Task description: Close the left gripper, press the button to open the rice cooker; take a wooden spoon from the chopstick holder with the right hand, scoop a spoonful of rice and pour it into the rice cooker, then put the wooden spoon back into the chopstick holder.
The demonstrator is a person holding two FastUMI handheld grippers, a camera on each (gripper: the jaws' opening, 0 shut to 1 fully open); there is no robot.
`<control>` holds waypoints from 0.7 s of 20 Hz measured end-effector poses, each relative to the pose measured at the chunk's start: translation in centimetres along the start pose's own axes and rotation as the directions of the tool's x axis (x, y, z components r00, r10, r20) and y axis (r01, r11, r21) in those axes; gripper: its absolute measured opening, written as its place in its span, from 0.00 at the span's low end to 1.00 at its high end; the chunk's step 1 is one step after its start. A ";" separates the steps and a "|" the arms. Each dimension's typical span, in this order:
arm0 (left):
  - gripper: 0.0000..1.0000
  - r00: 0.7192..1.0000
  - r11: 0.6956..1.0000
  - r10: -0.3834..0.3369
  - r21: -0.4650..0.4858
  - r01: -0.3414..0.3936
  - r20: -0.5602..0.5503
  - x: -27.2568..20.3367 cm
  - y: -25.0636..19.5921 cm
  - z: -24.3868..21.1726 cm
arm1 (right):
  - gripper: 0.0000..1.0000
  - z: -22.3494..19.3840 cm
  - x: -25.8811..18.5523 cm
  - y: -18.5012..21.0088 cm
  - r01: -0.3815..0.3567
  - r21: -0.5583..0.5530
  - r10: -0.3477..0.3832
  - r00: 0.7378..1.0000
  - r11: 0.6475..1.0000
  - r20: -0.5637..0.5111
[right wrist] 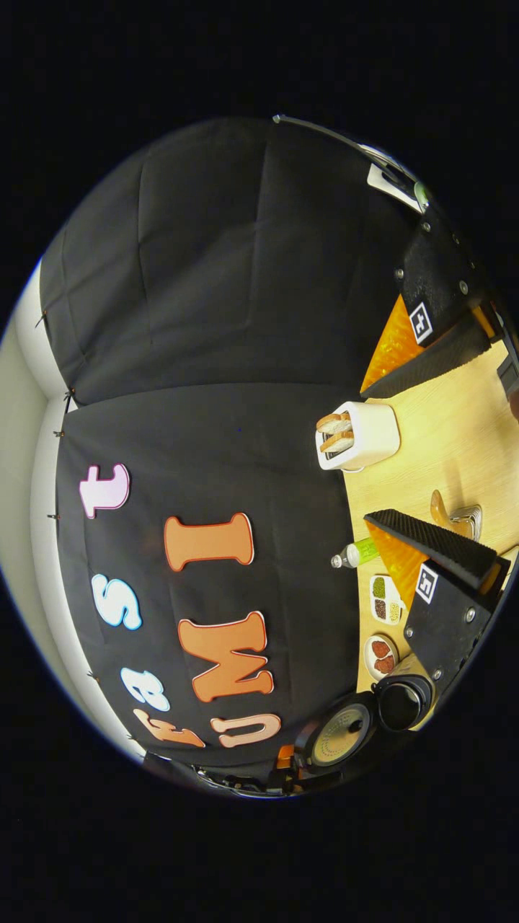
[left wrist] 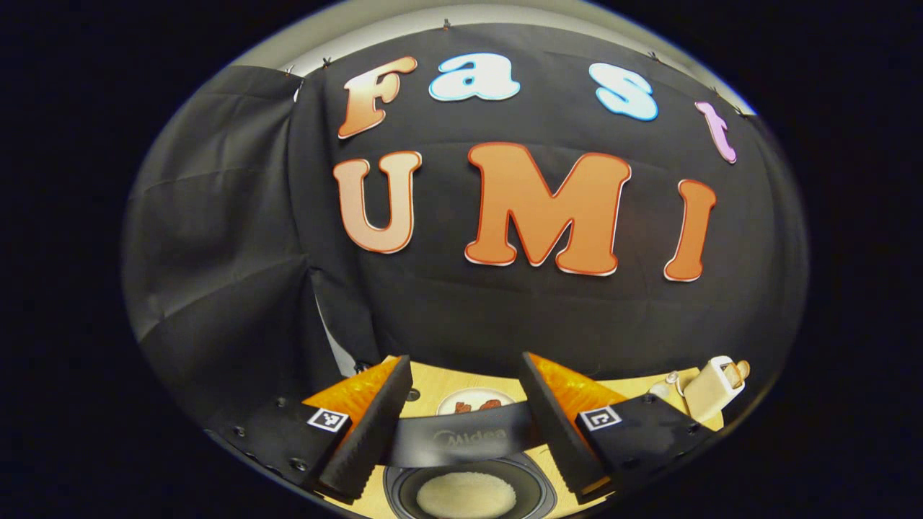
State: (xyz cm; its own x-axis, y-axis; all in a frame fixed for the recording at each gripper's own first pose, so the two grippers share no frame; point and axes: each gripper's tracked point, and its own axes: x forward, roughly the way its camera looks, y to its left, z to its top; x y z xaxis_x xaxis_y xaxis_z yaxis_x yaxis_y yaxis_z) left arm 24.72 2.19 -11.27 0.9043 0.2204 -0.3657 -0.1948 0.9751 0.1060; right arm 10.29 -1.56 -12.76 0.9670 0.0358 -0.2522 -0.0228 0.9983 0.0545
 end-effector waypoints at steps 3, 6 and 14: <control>0.98 0.999 0.999 -0.036 0.018 0.035 0.010 -2.0 -0.8 -1.3 | 0.95 0.0 -0.2 1.0 -0.024 -0.005 0.024 1.000 1.000 0.002; 1.00 0.998 0.998 -0.068 -0.003 0.068 -0.002 -4.4 -1.6 -4.1 | 0.95 0.0 -0.5 1.9 -0.040 -0.024 0.040 0.999 0.999 0.007; 1.00 0.995 0.995 -0.093 -0.026 0.092 -0.040 -8.8 -2.9 -13.9 | 0.95 -1.2 -1.5 4.1 -0.103 -0.045 0.102 0.994 0.994 -0.023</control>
State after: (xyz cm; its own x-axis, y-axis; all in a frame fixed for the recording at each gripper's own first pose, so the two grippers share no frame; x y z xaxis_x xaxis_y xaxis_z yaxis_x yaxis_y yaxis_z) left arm 12.05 -2.23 -21.18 0.9025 0.1294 -0.4108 -0.1205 0.9916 0.0477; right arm 8.43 2.55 -13.35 0.9536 0.1390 -0.2670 -0.1341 0.9903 0.0363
